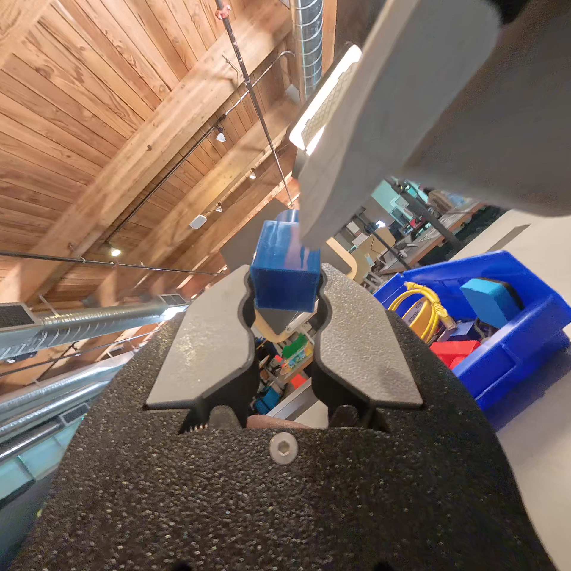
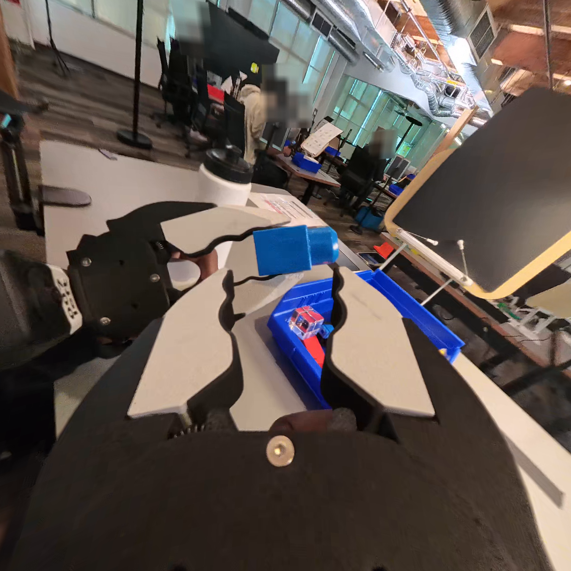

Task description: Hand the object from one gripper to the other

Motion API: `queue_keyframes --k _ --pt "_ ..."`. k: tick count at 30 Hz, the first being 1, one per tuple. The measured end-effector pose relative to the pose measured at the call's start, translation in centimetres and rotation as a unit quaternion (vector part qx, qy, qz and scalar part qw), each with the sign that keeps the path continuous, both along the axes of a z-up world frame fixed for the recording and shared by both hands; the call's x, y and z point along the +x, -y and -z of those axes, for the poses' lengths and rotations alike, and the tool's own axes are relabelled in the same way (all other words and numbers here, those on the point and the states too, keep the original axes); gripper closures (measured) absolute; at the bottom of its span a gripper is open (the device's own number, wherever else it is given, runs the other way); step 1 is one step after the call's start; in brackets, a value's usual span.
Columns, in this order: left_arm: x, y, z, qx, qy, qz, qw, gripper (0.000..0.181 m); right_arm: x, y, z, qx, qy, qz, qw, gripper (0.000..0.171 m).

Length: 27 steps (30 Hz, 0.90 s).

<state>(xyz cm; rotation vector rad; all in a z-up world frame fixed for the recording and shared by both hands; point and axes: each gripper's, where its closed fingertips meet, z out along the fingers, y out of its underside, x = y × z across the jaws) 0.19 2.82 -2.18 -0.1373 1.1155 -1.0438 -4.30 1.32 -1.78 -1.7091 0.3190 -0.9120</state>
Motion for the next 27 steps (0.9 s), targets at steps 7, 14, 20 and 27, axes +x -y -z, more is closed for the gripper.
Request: queue_keyframes --k 7,14,20,27 --pt "-0.9 1.1 0.9 0.030 0.017 0.023 0.999 0.144 1.3 -0.4 1.5 -0.062 0.008 0.045 0.997 0.102" --pt "-2.0 2.5 1.4 0.055 0.035 0.044 0.997 0.144 2.6 -0.1 2.3 -0.082 0.005 0.074 0.994 0.096" --pt "-2.0 2.8 1.8 0.051 0.017 0.089 0.995 0.143 3.3 -0.2 3.2 -0.042 -0.026 0.034 0.998 0.099" --pt "-4.3 3.7 1.3 -0.018 -0.045 0.276 0.960 0.108 1.2 0.8 0.3 0.200 -0.166 -0.199 0.945 0.099"
